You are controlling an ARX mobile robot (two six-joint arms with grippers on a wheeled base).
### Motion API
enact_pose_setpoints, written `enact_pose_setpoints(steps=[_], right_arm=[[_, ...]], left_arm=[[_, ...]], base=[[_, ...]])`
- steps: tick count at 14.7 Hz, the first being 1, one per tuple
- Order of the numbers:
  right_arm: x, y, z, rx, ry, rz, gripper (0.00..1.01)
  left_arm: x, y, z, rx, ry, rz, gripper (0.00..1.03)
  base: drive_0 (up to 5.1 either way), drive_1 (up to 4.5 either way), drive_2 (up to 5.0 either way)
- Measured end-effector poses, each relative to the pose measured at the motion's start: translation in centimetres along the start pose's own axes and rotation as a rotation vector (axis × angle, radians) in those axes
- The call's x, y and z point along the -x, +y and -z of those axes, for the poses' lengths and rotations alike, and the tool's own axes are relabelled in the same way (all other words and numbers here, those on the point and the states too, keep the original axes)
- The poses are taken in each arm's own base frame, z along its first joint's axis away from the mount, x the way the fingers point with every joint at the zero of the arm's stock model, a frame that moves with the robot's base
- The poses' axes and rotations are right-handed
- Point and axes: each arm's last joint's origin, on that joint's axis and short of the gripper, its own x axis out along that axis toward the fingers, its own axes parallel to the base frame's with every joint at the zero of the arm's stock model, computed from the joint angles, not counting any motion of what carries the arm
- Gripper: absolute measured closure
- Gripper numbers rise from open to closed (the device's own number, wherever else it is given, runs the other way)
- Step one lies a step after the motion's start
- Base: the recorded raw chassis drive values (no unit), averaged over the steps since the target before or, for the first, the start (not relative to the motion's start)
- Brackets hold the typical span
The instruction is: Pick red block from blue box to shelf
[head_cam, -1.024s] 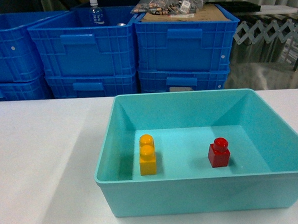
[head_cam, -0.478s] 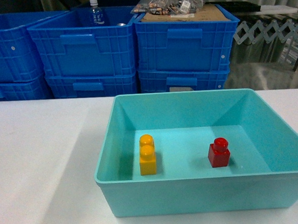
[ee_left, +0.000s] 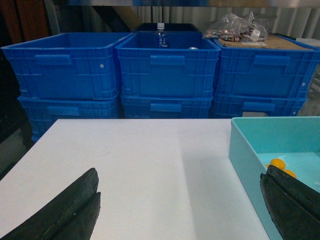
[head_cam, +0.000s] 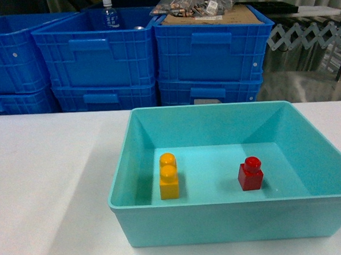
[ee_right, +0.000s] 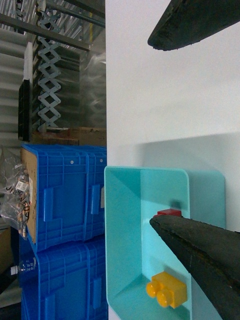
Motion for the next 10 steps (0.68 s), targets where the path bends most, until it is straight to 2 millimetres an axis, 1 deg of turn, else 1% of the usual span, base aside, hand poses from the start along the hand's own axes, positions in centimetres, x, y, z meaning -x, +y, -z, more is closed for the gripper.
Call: enact_pose_setpoints(steps=[10], right_arm=[[0.00,0.00,0.00,0.000,0.000,0.000,0.03]], left_arm=[[0.00,0.00,0.00,0.000,0.000,0.000,0.05]], base=[[0.0,0.00,0.0]])
